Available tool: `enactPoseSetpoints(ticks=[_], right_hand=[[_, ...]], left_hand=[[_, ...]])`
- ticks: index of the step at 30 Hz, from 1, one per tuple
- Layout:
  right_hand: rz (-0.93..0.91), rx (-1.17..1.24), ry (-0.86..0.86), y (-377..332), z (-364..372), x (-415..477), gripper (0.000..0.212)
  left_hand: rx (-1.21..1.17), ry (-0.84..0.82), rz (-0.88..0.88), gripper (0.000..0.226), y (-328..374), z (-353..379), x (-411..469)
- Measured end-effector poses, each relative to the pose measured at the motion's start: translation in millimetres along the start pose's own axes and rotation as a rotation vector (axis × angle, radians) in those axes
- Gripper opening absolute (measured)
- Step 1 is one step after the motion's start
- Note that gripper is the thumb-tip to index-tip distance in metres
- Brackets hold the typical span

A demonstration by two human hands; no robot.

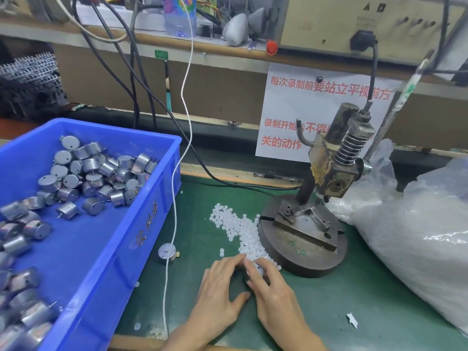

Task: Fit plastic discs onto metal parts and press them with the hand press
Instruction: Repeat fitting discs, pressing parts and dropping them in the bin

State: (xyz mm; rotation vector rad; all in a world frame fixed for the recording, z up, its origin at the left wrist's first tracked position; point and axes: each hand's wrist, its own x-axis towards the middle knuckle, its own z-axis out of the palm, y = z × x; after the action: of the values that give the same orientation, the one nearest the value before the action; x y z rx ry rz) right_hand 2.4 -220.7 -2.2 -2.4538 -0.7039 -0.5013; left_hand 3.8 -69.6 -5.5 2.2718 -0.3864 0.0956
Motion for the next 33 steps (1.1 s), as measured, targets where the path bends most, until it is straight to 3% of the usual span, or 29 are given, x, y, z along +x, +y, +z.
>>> enactPoseSetpoints(ticks=[10, 17, 21, 25, 29, 33], right_hand=[[-0.001, -0.076, -0.051, 0.3, 1.6, 0.3, 0.082], [0.004, -0.063, -0.032, -1.7, 0.1, -2.2, 0.054], [0.217, 0.266, 0.057, 1.9, -2.8, -2.6, 0.03], [0.513, 0.599, 0.034, 5.0, -7.9, -0.9, 0.028], [0.545, 0.686, 0.003, 4.6, -9.3, -1.2, 0.018], [0.475, 0.694, -0.047, 0.5, -11.0, -1.5, 0.027]], left_hand=[[0.009, -0.014, -0.015, 0.06, 0.3, -0.9, -0.6], [-0.014, 0.014, -0.051, 0.052, 7.2, -4.3, -2.8], [-0.019, 0.116, -0.085, 0.026, 15.3, 0.5, 2.0], [-0.229, 0.182, -0.21, 0.021, 17.6, 3.4, 4.3], [-0.421, 0.232, -0.268, 0.019, 15.1, 1.9, 1.0], [-0.467, 0.277, -0.195, 0.028, 15.9, -0.1, 1.6]])
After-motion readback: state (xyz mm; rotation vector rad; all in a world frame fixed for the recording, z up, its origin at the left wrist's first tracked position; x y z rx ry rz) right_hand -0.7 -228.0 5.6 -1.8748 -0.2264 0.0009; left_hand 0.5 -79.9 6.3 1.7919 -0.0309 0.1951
